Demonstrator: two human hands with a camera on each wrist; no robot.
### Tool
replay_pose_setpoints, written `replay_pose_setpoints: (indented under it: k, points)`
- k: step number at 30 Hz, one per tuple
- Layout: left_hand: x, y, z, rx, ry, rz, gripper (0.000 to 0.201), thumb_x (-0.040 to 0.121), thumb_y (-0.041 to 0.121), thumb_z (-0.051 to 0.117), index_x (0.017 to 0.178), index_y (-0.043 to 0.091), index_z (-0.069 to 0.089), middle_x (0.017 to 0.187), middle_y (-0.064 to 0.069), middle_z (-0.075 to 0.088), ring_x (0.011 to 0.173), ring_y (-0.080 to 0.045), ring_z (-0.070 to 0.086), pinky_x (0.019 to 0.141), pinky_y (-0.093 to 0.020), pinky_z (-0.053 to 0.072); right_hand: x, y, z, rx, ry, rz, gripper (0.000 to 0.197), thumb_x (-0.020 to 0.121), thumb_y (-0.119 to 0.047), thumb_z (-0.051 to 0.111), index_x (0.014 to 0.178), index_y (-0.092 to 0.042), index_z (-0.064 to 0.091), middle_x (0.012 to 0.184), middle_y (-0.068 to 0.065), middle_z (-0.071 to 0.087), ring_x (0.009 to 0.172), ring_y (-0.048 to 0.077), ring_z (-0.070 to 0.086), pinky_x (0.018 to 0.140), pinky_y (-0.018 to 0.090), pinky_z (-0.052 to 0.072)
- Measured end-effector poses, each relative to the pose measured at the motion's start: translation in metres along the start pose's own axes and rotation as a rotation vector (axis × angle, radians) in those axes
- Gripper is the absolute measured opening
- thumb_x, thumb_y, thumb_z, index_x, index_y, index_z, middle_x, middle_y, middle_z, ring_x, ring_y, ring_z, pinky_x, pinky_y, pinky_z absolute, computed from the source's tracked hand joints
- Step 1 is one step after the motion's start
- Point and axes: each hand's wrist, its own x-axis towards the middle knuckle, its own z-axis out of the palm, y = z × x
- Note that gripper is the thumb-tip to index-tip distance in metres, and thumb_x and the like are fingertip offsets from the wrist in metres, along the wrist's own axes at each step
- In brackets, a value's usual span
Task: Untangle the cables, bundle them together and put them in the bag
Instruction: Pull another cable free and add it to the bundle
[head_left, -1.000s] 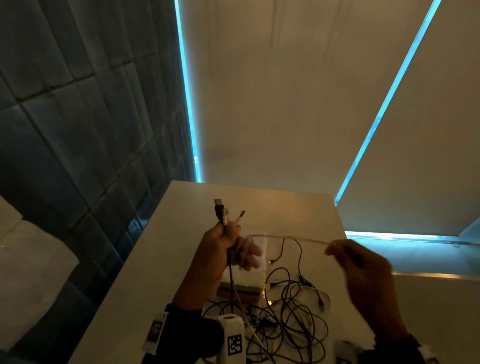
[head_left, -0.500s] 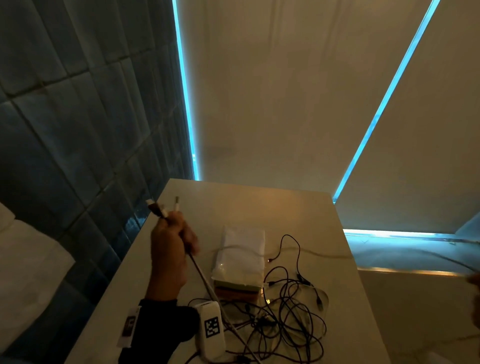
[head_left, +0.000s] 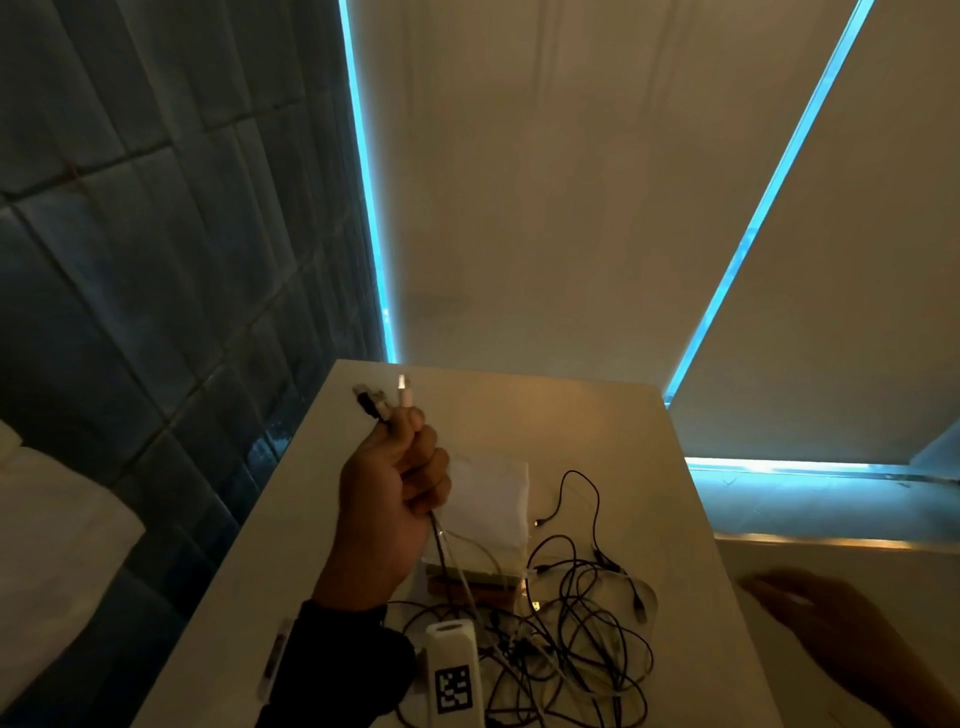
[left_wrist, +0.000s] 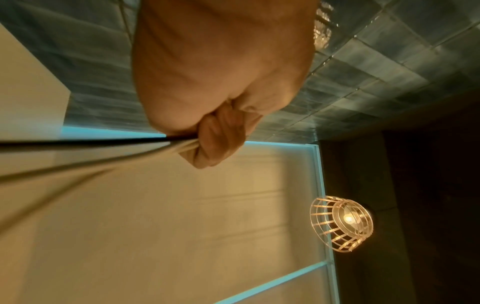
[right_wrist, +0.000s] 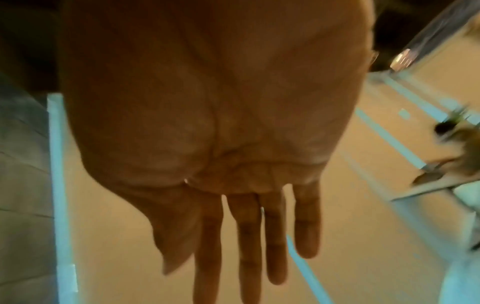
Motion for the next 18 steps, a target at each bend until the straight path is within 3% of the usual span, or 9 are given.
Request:
replay_pose_setpoints:
  k: [1, 3, 7, 9, 10, 12, 14, 16, 18]
  points:
    - [-0.001, -0.004, 0.005, 0.008, -0.021, -0.014, 0.026, 0.099, 0.023, 0.033, 0.078, 0.015, 0.045, 0.052, 0.007, 0.026, 0.038, -0.005, 0.021, 0.038, -0.021, 0.015, -0.001, -0.033, 0.012, 0.064, 0.029, -0.124, 0.009, 0.073, -0.075, 0.054, 0.071, -0.068, 0.06, 0.098, -0.027, 0.064, 0.098, 0.002, 0.06, 0.089, 0.03, 0.043]
    - [-0.003, -0.009, 0.014, 0.015, -0.06, -0.043, 0.028, 0.101, 0.024, 0.032, 0.08, 0.014, 0.048, 0.054, 0.006, 0.027, 0.042, -0.006, 0.021, 0.042, -0.023, 0.015, -0.006, -0.089, 0.029, 0.216, 0.023, -0.342, 0.013, 0.083, -0.056, 0.056, 0.095, -0.06, 0.062, 0.103, -0.039, 0.061, 0.102, -0.014, 0.056, 0.087, 0.018, 0.044]
    - [-0.01, -0.014, 0.027, -0.007, -0.121, -0.117, 0.031, 0.101, 0.026, 0.034, 0.085, 0.01, 0.056, 0.056, 0.005, 0.029, 0.046, -0.008, 0.025, 0.045, -0.022, 0.024, -0.016, -0.163, 0.075, 0.361, -0.256, -0.515, 0.056, 0.073, -0.069, 0.061, 0.125, -0.052, 0.049, 0.123, -0.044, 0.047, 0.115, -0.024, 0.04, 0.091, 0.005, 0.035]
    - [-0.012, -0.014, 0.028, -0.007, -0.12, -0.121, 0.031, 0.098, 0.026, 0.037, 0.079, 0.008, 0.054, 0.056, 0.003, 0.03, 0.046, -0.008, 0.028, 0.044, -0.021, 0.026, -0.018, -0.183, 0.094, 0.425, -0.366, -0.57, 0.033, 0.081, -0.053, 0.064, 0.112, -0.042, 0.061, 0.108, -0.033, 0.062, 0.102, -0.017, 0.054, 0.087, 0.007, 0.042]
    - [-0.012, -0.014, 0.028, -0.003, -0.104, -0.11, 0.03, 0.096, 0.026, 0.038, 0.075, 0.008, 0.051, 0.056, 0.002, 0.03, 0.046, -0.008, 0.03, 0.044, -0.02, 0.028, -0.018, -0.188, 0.096, 0.511, -0.408, -0.562, 0.018, 0.088, -0.038, 0.063, 0.098, -0.024, 0.069, 0.091, -0.02, 0.069, 0.085, -0.008, 0.062, 0.079, 0.013, 0.049]
    - [-0.011, -0.011, 0.023, 0.001, -0.057, -0.08, 0.03, 0.093, 0.027, 0.04, 0.07, 0.009, 0.046, 0.054, 0.002, 0.032, 0.044, -0.009, 0.033, 0.042, -0.021, 0.032, -0.014, -0.18, 0.095, 0.677, -0.396, -0.504, 0.03, 0.095, -0.019, 0.056, 0.076, 0.004, 0.061, 0.059, -0.006, 0.056, 0.053, 0.002, 0.055, 0.057, 0.016, 0.048]
    - [-0.01, -0.005, 0.015, -0.005, -0.031, -0.061, 0.029, 0.092, 0.028, 0.04, 0.068, 0.012, 0.044, 0.051, 0.003, 0.031, 0.041, -0.008, 0.03, 0.041, -0.021, 0.029, -0.012, -0.16, 0.086, 0.719, -0.341, -0.452, 0.037, 0.096, -0.029, 0.053, 0.068, -0.006, 0.058, 0.052, -0.007, 0.04, 0.043, 0.005, 0.04, 0.044, 0.017, 0.037]
    - [-0.009, 0.0, 0.008, -0.008, -0.022, -0.041, 0.026, 0.091, 0.025, 0.041, 0.067, 0.014, 0.044, 0.048, 0.006, 0.028, 0.038, -0.005, 0.023, 0.038, -0.02, 0.021, -0.007, -0.125, 0.083, 0.651, -0.235, -0.362, 0.046, 0.094, -0.045, 0.05, 0.056, -0.02, 0.052, 0.051, -0.005, 0.035, 0.043, 0.008, 0.031, 0.043, 0.02, 0.027]
    - [-0.007, 0.007, 0.001, -0.014, -0.019, -0.01, 0.022, 0.086, 0.022, 0.043, 0.065, 0.016, 0.044, 0.047, 0.007, 0.027, 0.036, -0.004, 0.021, 0.037, -0.019, 0.016, -0.003, -0.086, 0.079, 0.626, -0.114, -0.149, 0.054, 0.092, -0.048, 0.045, 0.046, -0.02, 0.05, 0.047, -0.004, 0.035, 0.041, 0.01, 0.029, 0.043, 0.02, 0.025]
